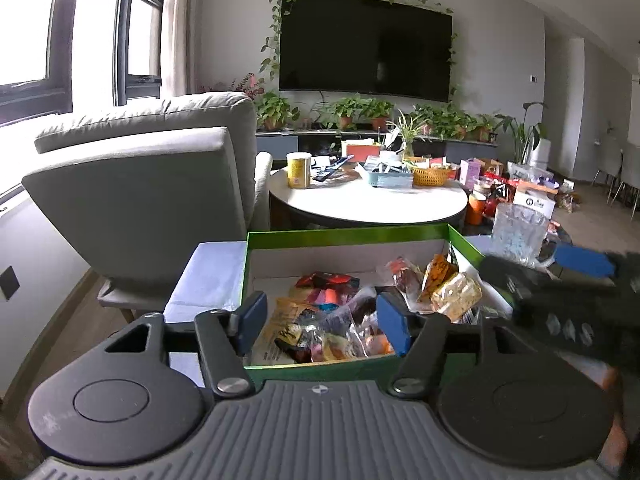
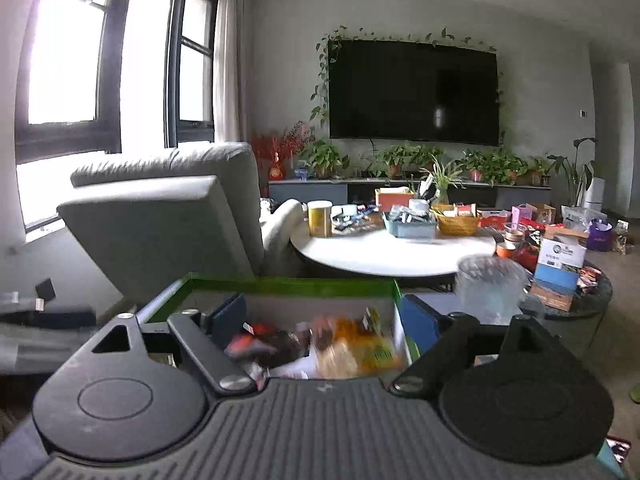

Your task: Organize snacks

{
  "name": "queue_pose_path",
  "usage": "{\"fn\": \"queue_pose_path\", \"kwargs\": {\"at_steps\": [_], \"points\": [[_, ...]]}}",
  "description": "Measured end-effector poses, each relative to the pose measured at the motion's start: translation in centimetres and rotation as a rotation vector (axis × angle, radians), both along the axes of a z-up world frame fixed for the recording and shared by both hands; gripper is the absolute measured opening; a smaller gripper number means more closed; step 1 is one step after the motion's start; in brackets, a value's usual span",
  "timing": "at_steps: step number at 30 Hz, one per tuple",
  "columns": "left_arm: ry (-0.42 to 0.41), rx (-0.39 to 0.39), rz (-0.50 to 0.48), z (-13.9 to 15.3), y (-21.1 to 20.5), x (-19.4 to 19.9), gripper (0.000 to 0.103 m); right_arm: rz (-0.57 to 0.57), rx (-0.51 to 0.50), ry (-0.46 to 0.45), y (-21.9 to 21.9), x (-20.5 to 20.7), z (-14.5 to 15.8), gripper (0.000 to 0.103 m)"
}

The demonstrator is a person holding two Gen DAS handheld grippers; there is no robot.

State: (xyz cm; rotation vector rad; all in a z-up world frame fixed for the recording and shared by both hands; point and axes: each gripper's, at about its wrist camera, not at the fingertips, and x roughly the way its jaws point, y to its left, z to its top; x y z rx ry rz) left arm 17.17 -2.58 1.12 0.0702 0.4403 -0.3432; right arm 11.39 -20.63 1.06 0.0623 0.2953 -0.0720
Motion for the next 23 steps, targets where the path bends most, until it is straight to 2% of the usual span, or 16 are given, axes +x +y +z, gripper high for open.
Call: {"fn": "queue_pose_path", "kwargs": {"at_steps": [5,12,18,23], "points": [[0.014,0.012,-0.002,-0.3,-1.3,-1.5,0.063,-0.029,0.049,0.046,-1.0,-1.9,-0.9,0.088],[0.053,-0.011,0.04,-0.8,-1.4,-3.8,0.064,-0.066,0.107,0.101,-1.5,-2.2,-0.4,0.088],[0.048,0.009,0.076,-1.2,-1.2,-5.6,0.064,-0.073,0.17,0.102,-1.4,-4.0,-0.3,0.088],[0.042,0.007,0.075,-1.0,-0.8,-6.6,0.064,-0.058,0.172,0.101,-0.9,-4.8,-0.2,0.088]]}}
